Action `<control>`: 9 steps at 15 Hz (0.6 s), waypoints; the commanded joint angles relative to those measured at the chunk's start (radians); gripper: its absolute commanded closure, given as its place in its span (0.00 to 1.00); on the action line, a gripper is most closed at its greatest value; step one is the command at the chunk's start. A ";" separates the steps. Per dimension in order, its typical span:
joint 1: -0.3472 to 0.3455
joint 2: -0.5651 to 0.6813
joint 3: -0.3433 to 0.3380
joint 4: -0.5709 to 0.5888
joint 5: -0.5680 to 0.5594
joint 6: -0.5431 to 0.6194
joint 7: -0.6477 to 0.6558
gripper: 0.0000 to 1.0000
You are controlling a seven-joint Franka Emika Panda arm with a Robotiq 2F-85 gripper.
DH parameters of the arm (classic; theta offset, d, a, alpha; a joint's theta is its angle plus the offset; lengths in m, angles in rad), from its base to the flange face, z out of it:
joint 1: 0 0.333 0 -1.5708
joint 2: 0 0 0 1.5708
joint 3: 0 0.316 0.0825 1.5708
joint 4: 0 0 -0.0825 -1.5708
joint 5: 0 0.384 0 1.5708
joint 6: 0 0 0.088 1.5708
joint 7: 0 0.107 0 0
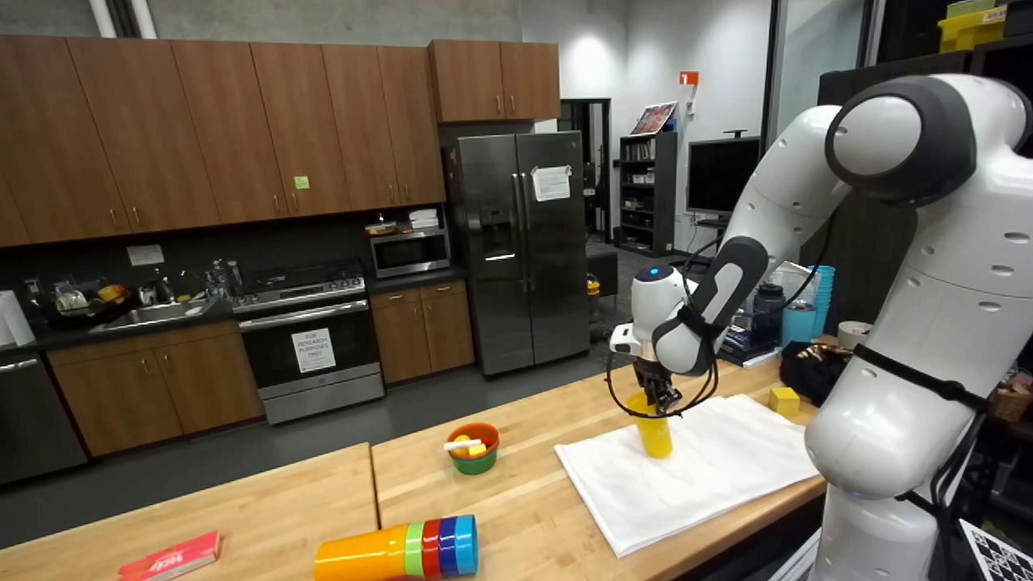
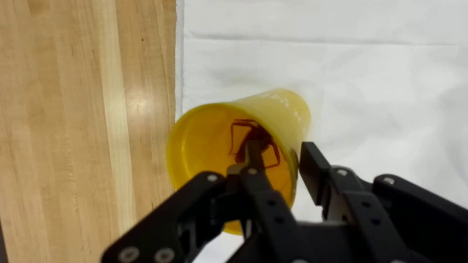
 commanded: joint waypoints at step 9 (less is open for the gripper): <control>-0.005 -0.034 -0.015 -0.005 -0.018 -0.027 -0.010 0.30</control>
